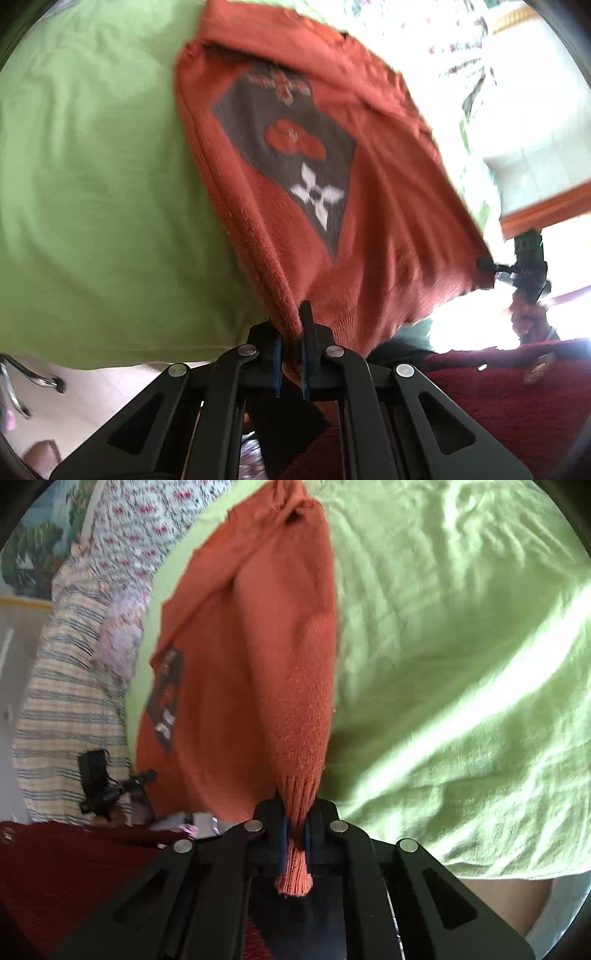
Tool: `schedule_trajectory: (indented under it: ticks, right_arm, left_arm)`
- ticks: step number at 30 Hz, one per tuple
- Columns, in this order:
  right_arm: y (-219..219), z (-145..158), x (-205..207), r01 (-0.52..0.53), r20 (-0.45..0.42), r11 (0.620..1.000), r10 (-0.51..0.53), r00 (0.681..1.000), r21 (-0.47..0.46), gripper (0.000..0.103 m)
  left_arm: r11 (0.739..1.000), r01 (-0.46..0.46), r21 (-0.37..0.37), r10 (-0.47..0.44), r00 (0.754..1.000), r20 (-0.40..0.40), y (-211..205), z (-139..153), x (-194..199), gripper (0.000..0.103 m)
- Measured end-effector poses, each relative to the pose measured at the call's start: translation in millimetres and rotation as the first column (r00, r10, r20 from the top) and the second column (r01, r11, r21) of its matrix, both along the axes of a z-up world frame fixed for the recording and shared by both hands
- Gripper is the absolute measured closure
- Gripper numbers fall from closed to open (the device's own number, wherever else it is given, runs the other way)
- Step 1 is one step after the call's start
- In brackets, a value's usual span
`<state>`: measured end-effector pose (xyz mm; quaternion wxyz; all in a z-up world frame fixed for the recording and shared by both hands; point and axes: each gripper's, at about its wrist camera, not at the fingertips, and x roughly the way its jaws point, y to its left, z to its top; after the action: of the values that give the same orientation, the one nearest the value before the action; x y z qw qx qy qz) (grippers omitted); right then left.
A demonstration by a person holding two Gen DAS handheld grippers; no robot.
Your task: Fold small clothes
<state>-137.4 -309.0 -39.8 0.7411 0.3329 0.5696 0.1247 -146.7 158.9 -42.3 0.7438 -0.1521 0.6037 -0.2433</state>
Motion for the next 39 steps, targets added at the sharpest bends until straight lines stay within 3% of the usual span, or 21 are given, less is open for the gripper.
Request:
schedule_trajectory:
  ticks: [6,10,14,20,24,30,37,39]
  right_arm:
    - [-9,37,12,0.053,0.111,0.993,-0.064,0.992,0.104,0.096]
    - [-16,65,38,0.087,0.215,0.982,-0.122,0.969,0.166,0.096]
    - [-24,88,82,0.106,0.297,0.979,-0.155,0.942,0.174,0.096]
    - [-40,102,164,0.157,0.356,0.981,-0.187,0.916,0.111,0.096]
    - [-47,96,227,0.185,0.346,0.980,-0.201,0.917,0.079,0.096]
    - [-49,66,306,0.192,0.280,0.980,-0.198,0.939,0.051,0.096]
    - [-58,27,356,0.209,0.192,0.978,-0.204,0.960,-0.006,0.095]
    - [-59,16,363,0.214,0.151,0.976,-0.208,0.966,-0.026,0.094]
  left_arm:
    - [0.990,-0.095,-0.107,0.101,0.993,0.053,22,35,19,0.098]
    - [0.978,-0.125,-0.165,0.146,0.982,0.123,22,62,50,0.098]
    - [0.968,-0.151,-0.199,0.191,0.962,0.195,27,82,97,0.098]
    - [0.956,-0.217,-0.197,0.264,0.928,0.261,23,87,175,0.098]
    - [0.938,-0.287,-0.194,0.330,0.910,0.251,21,74,231,0.098]
    - [0.924,-0.344,-0.167,0.374,0.905,0.202,18,45,291,0.098]
    - [0.895,-0.417,-0.158,0.434,0.896,0.096,26,2,337,0.096]
    - [0.893,-0.424,-0.150,0.437,0.897,0.068,26,-8,342,0.091]
